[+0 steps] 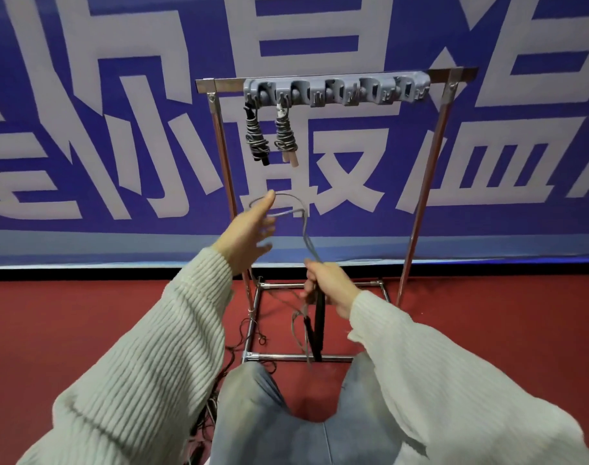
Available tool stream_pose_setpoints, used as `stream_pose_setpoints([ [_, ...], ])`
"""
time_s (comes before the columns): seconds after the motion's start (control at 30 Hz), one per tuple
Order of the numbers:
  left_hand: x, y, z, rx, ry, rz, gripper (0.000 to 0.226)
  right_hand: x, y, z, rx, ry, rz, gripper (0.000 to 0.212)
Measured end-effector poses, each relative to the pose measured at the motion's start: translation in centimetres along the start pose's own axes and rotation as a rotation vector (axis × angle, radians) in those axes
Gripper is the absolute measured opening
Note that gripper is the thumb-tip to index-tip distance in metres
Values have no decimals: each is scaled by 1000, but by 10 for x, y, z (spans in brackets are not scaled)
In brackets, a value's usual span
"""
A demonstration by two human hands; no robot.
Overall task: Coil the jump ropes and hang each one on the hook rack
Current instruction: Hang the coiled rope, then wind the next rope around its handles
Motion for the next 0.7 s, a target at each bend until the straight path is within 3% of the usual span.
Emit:
stream_pose_setpoints([
  [0.13, -12, -17, 79, 149, -187, 215, 104, 8, -11, 32, -81, 482, 88, 44],
  [0.23, -48, -45, 106, 91, -285, 284, 87, 7, -17, 49, -151, 619, 93, 46],
  [0.33, -71, -63, 120, 56, -32, 216, 45, 4, -16, 53, -180, 583, 109, 42],
  [0.4, -73, -67, 132, 52, 171, 192, 38, 4, -18, 51, -191, 478, 165, 36],
  [0.5, -66, -74, 146, 189, -120, 186, 51, 10, -24, 49, -200, 259, 226, 34],
  [0.57, -56, -74, 148, 222, -315, 141, 42, 18, -25, 49, -217, 174, 223, 37],
  [0.7, -19, -58, 131, 75, -188, -113, 27, 37, -24, 48, -199, 23, 175, 26],
])
Point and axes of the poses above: each hand's wrist, its own y-axis towards the middle knuckle, its own x-axis out of the back of the hand, z = x × y, the point moved 7 cm from there along y, towards the middle knuckle, and after that the axes turned 5 degrees about -y, right-handed, at the moved point
